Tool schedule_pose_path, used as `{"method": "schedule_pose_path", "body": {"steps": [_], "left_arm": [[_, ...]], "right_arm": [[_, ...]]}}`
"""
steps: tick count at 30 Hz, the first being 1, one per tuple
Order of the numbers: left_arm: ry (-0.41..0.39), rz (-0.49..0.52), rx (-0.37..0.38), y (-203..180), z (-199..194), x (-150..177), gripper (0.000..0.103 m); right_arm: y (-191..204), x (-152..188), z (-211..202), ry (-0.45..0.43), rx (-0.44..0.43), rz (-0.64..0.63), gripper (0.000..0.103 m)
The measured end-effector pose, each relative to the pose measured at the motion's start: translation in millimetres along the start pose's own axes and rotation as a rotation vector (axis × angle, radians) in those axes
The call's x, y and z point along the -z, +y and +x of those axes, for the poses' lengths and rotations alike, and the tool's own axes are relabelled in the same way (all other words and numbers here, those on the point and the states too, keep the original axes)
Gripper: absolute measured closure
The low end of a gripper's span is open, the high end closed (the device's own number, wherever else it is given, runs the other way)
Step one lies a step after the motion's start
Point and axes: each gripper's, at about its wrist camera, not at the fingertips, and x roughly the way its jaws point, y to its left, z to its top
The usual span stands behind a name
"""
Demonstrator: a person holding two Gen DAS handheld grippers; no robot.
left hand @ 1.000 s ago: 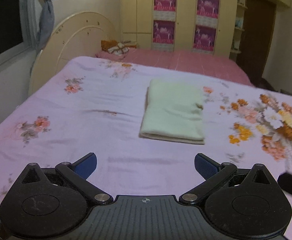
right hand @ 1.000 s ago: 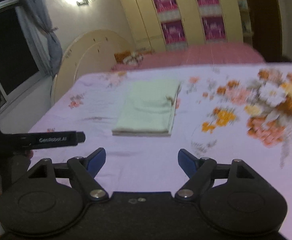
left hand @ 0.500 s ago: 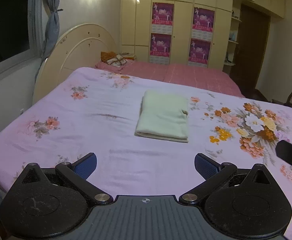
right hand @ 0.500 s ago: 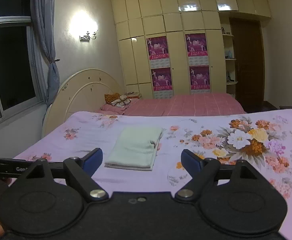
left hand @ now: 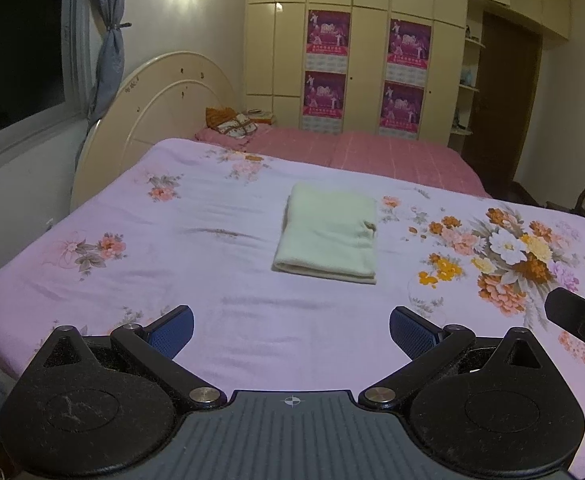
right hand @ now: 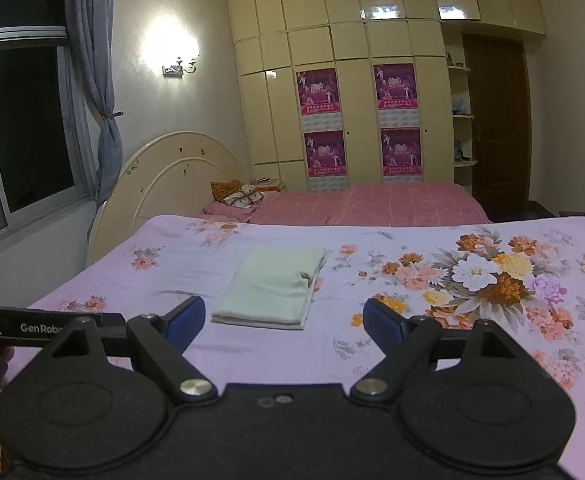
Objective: Fold small clothes
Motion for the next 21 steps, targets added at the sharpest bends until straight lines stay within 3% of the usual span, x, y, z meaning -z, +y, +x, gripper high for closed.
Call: {"method": "schedule_pose_path", "body": {"steps": [21], "left_arm": [[0.002, 0.020, 0.008, 5, 1, 0, 0.000]], "right_arm": [[9, 5, 10, 0.027, 0.011, 0.008, 0.017]]}}
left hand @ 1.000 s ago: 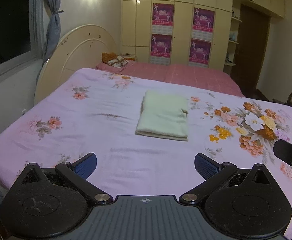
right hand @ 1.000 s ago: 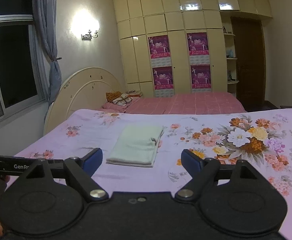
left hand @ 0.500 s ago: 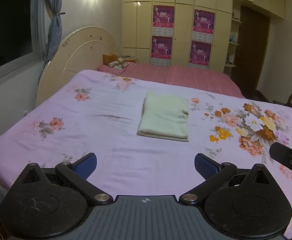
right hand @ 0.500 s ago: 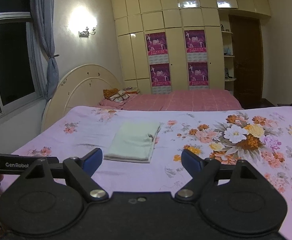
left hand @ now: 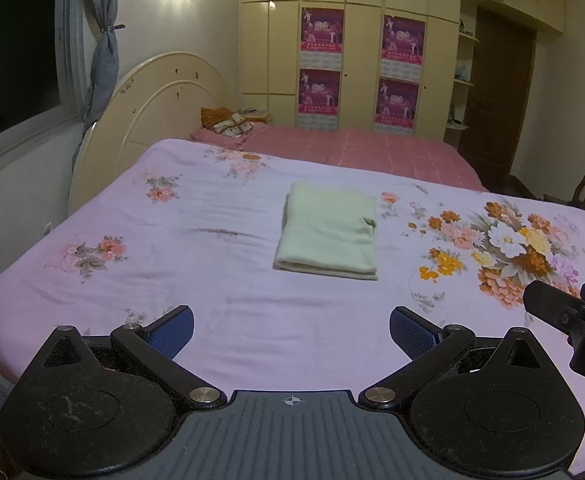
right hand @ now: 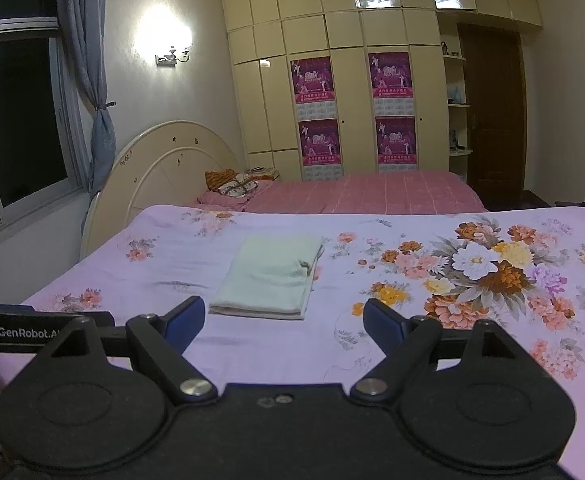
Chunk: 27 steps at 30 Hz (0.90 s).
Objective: Fold small clothes
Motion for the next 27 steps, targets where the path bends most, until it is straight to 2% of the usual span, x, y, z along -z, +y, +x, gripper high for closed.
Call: {"method": "schedule_pose_path", "body": {"steps": [27], "left_arm": [[0.014, 0.009, 0.004, -11, 10, -1, 0.000]], "right_arm": [[-11, 0, 7, 0.015, 0.005, 0.012, 0.017]]}}
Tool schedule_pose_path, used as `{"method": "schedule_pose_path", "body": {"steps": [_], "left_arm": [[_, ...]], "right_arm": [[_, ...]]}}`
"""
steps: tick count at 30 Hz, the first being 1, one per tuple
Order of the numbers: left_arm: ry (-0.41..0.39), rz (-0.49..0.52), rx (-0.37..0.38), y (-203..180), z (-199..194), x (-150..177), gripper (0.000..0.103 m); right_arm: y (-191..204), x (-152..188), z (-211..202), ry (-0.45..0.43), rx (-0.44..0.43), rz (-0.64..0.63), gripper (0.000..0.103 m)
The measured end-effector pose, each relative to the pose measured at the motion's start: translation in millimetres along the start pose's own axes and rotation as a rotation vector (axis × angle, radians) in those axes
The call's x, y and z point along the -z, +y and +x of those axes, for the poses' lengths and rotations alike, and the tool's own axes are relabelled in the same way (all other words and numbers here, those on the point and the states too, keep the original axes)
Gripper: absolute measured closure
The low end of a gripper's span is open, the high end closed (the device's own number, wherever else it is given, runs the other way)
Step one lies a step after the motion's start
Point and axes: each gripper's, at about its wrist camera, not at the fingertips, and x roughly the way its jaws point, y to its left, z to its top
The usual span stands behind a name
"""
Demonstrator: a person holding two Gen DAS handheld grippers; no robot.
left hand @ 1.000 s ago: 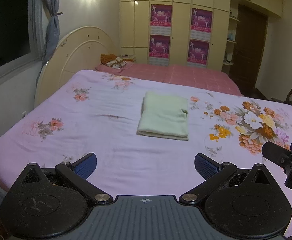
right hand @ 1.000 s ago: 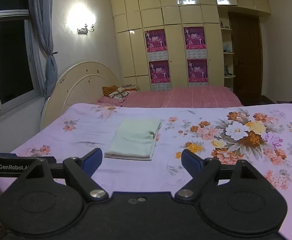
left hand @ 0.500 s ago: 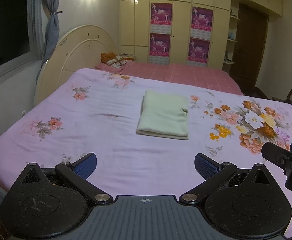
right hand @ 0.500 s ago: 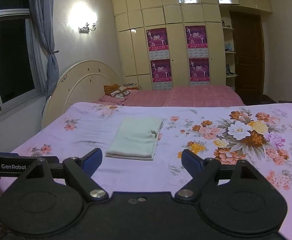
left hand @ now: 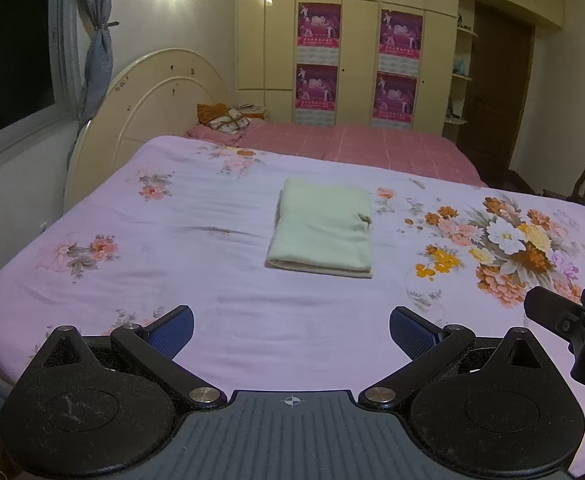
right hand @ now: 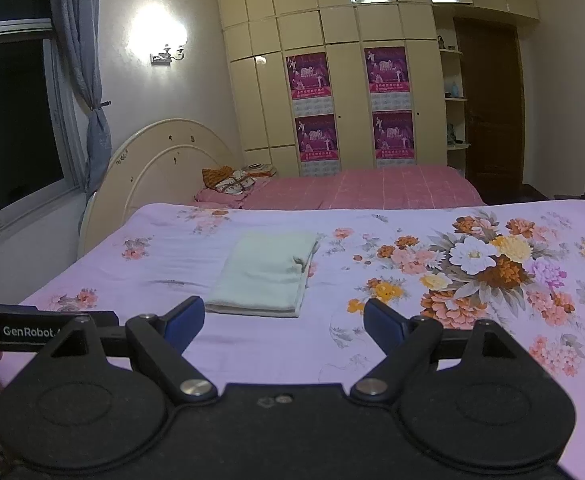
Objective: Fold small clothes
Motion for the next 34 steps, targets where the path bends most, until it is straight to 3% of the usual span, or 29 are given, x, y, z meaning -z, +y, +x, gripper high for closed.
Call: {"method": "schedule_pose_path", "body": {"steps": [24, 29, 31, 34], "left_arm": [[0.022, 0.004, -0.003, -8, 13, -5, 0.000], [0.051, 0.014, 0.038, -9, 23, -6, 0.000], [0.039, 0.020, 0.061, -10, 26, -6, 0.000], [0.008, 0.041, 0.029, -14, 32, -7, 0.000]], "right_arm": [[-6, 1, 11, 0.019, -0.009, 0.004, 0.017], [-8, 2, 18, 0.033, -0.011, 0.004, 0.017], [-8, 0, 21, 0.038, -0.012, 0.003, 0.017], [-7, 1, 26, 0.049, -0.009, 0.001, 0.017]]}}
